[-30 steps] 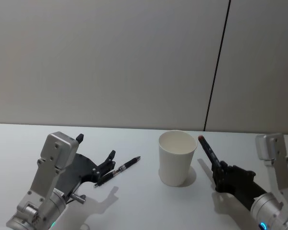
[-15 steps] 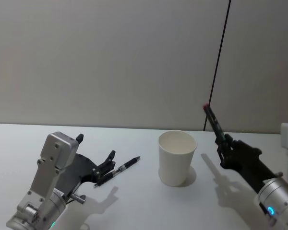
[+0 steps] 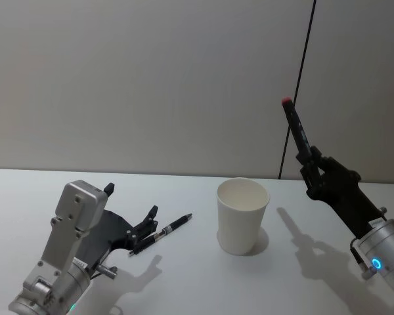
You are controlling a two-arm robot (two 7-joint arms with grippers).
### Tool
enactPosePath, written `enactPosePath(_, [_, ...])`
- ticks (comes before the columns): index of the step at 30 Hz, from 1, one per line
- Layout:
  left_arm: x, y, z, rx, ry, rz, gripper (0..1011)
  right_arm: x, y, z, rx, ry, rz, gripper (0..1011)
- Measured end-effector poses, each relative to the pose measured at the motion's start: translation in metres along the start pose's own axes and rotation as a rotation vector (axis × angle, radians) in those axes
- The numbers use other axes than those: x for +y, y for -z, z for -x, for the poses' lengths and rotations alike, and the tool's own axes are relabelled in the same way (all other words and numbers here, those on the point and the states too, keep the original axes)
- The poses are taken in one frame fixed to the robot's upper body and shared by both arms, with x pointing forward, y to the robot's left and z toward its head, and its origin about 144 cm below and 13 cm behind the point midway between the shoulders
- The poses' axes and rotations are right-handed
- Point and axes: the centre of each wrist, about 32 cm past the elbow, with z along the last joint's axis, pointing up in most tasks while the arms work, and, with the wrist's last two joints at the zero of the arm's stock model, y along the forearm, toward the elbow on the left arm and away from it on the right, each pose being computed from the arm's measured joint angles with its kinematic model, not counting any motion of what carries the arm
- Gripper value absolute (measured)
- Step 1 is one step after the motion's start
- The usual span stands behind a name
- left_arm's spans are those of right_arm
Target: Place the pen into the pen holder.
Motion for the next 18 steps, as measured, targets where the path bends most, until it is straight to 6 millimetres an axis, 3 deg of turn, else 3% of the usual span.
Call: enactPosePath(18, [0.0, 0.0, 0.0, 0.0, 0.0, 0.0, 1003, 0.019, 0.007, -0.016, 0.062, -0.186, -0.031, 188])
